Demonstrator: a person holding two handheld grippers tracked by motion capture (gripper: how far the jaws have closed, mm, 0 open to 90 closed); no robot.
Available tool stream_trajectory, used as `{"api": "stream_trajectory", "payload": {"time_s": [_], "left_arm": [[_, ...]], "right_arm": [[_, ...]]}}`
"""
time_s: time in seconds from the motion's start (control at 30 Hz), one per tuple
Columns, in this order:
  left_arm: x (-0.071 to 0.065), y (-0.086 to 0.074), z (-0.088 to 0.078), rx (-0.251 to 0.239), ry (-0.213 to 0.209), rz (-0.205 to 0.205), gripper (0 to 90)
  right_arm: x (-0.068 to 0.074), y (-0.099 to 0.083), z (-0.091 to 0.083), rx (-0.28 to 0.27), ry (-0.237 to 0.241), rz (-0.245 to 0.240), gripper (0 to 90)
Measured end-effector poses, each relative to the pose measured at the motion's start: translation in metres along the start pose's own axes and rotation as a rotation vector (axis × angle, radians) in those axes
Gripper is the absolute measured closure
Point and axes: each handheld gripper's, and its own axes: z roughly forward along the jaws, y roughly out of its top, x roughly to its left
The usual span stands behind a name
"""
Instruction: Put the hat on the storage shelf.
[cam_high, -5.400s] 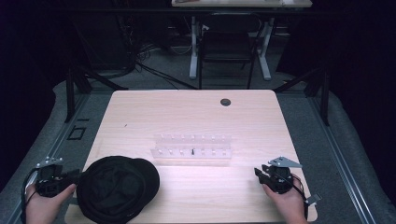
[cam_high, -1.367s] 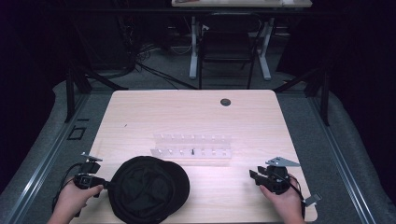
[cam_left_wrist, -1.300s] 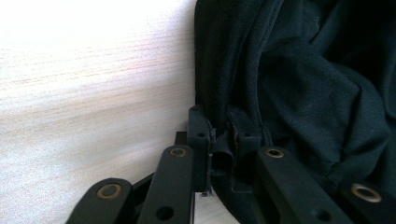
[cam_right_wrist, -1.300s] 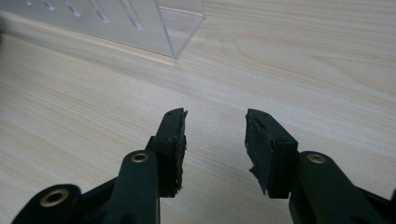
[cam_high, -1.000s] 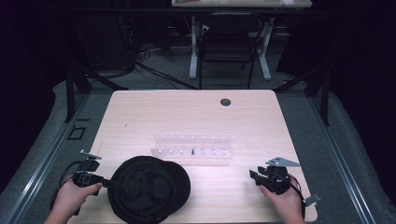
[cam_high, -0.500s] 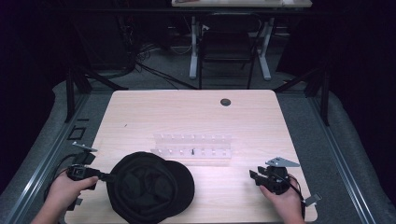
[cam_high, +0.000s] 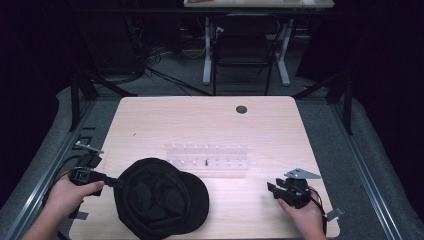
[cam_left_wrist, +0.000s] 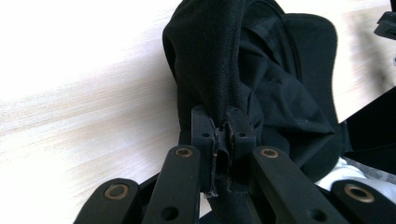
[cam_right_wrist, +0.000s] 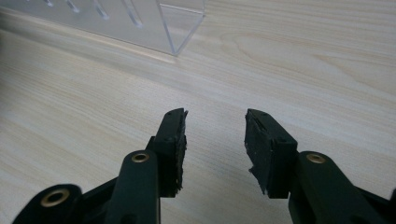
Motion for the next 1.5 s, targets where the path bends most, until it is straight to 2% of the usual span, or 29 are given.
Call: {"api": "stream_trajectory", "payload": {"time_s": [0.2, 0.3, 0.5, 0.6, 0.7, 0.77, 0.8, 0.87, 1.0, 1.23, 1.5], "left_arm": [[-0.008, 0.007, -0.005, 0.014, -0.032, -0.019, 84.8], [-0.011, 0.011, -0.007, 0.033, -0.051, -0.048, 84.8], [-0.018, 0.017, -0.009, 0.048, -0.062, -0.072, 84.9], [-0.019, 0.019, -0.010, 0.055, -0.063, -0.079, 84.8], [-0.022, 0.021, -0.011, 0.069, -0.041, -0.105, 84.8], [-0.024, 0.022, -0.011, 0.066, -0.027, -0.097, 84.7], [-0.025, 0.022, -0.011, 0.078, -0.027, -0.110, 84.7], [-0.025, 0.023, -0.011, 0.077, -0.024, -0.118, 84.7], [-0.029, 0.024, -0.012, 0.077, -0.027, -0.161, 84.7], [-0.030, 0.027, -0.016, 0.074, -0.062, -0.184, 84.8], [-0.037, 0.034, -0.026, 0.059, -0.088, -0.182, 84.9]], "right_arm": [[0.000, 0.000, 0.000, 0.001, 0.001, 0.002, 58.1], [0.000, 0.000, -0.001, 0.006, 0.002, 0.000, 58.0], [-0.001, 0.000, 0.000, 0.002, 0.002, 0.007, 58.0], [-0.001, 0.000, 0.000, 0.002, 0.002, 0.008, 58.0], [-0.001, 0.000, 0.000, 0.004, -0.001, 0.004, 58.0], [-0.002, 0.000, 0.000, 0.003, 0.000, 0.005, 58.0], [-0.002, 0.000, 0.000, 0.003, 0.000, 0.006, 57.9], [-0.002, 0.000, 0.000, 0.003, 0.002, 0.007, 57.8], [-0.002, 0.000, 0.000, 0.002, 0.002, 0.008, 57.7], [-0.002, 0.000, -0.001, 0.006, 0.003, 0.008, 57.2], [-0.003, 0.000, 0.000, -0.004, 0.007, 0.014, 57.2]]}}
